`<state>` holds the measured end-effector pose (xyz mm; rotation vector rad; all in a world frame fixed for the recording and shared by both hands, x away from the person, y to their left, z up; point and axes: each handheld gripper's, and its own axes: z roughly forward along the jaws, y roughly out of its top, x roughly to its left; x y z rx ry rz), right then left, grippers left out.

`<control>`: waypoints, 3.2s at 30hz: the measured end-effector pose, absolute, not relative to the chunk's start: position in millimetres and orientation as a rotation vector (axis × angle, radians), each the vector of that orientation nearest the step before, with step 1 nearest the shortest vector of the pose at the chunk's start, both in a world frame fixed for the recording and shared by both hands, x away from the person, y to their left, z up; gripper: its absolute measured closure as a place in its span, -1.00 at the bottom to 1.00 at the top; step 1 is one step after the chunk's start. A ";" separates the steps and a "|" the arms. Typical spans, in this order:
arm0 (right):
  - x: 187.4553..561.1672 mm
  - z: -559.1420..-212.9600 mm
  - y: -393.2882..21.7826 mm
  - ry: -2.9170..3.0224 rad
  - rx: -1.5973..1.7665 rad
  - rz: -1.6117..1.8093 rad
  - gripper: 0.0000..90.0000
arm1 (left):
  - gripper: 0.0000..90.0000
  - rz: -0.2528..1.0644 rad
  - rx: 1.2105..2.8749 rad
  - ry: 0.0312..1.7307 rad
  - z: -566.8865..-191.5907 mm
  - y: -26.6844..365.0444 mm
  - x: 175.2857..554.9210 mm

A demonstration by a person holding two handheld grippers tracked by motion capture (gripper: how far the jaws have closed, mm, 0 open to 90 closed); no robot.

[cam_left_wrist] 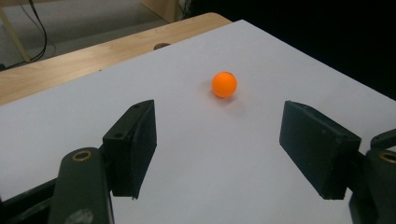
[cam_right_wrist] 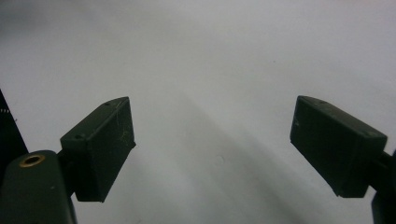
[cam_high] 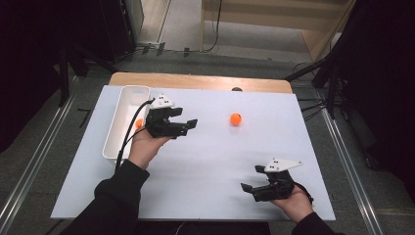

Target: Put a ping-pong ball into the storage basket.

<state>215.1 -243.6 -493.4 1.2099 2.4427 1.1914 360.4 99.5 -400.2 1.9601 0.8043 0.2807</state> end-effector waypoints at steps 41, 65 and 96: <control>214.2 -493.7 -244.7 2.436 1.214 1.197 -0.73 | -0.38 0.166 2.007 0.764 -440.5 41.3 376.4; 212.5 -492.5 -245.1 2.439 1.202 1.202 -0.73 | -0.72 0.152 2.068 0.724 -445.3 1.3 392.6; 212.6 -492.1 -246.9 2.432 1.203 1.223 -0.73 | -0.90 0.200 2.041 0.762 -456.3 -33.5 421.3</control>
